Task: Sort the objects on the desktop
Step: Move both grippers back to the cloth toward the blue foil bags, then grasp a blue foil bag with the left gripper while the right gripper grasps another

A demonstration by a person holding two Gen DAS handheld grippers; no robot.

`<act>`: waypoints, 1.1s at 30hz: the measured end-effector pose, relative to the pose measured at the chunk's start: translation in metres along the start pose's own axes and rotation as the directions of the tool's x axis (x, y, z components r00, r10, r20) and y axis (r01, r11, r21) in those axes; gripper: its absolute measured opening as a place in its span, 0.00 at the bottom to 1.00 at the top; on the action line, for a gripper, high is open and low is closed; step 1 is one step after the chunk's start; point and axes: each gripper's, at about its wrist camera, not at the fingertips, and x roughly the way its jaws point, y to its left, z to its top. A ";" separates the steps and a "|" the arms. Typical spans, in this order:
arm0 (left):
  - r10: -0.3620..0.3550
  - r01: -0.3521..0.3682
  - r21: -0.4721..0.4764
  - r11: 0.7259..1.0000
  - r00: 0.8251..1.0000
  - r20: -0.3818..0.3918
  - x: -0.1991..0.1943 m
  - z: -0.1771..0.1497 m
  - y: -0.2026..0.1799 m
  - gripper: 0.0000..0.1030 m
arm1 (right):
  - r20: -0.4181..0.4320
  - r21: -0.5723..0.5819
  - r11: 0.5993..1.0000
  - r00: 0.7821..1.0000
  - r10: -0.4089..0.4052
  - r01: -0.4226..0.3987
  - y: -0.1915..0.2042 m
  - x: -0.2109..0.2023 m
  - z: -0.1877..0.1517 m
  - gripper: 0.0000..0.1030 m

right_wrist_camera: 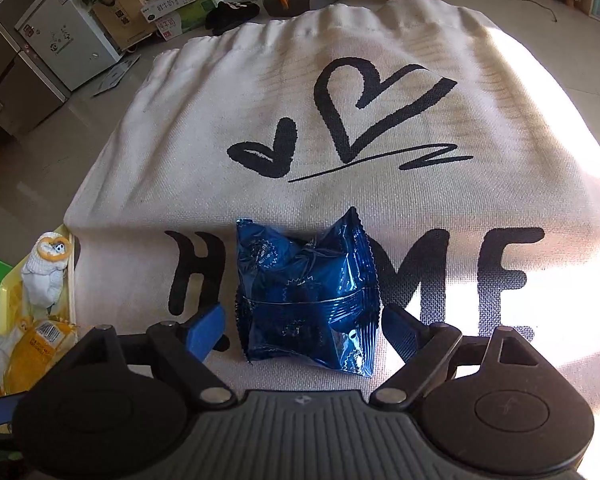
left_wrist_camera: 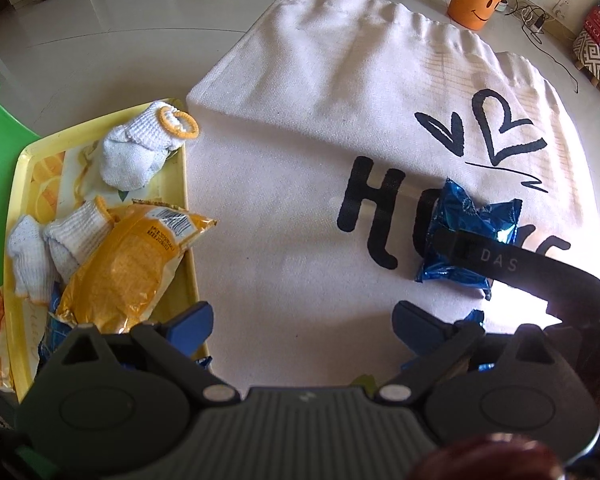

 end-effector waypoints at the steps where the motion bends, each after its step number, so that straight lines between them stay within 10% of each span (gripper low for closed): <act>1: -0.001 0.001 0.006 1.000 1.000 -0.002 0.001 0.000 -0.002 0.97 | -0.003 0.006 1.000 1.000 0.000 0.000 -0.001 0.002 0.000 0.81; 15: -0.070 0.073 0.103 0.992 0.997 -0.030 0.012 -0.002 -0.047 0.97 | -0.066 0.095 0.989 0.992 -0.109 0.115 -0.060 -0.022 -0.007 0.68; 33: -0.108 0.112 0.379 0.919 0.994 -0.033 0.021 -0.034 -0.115 0.98 | -0.155 0.244 0.951 0.975 -0.156 0.191 -0.128 -0.043 -0.018 0.80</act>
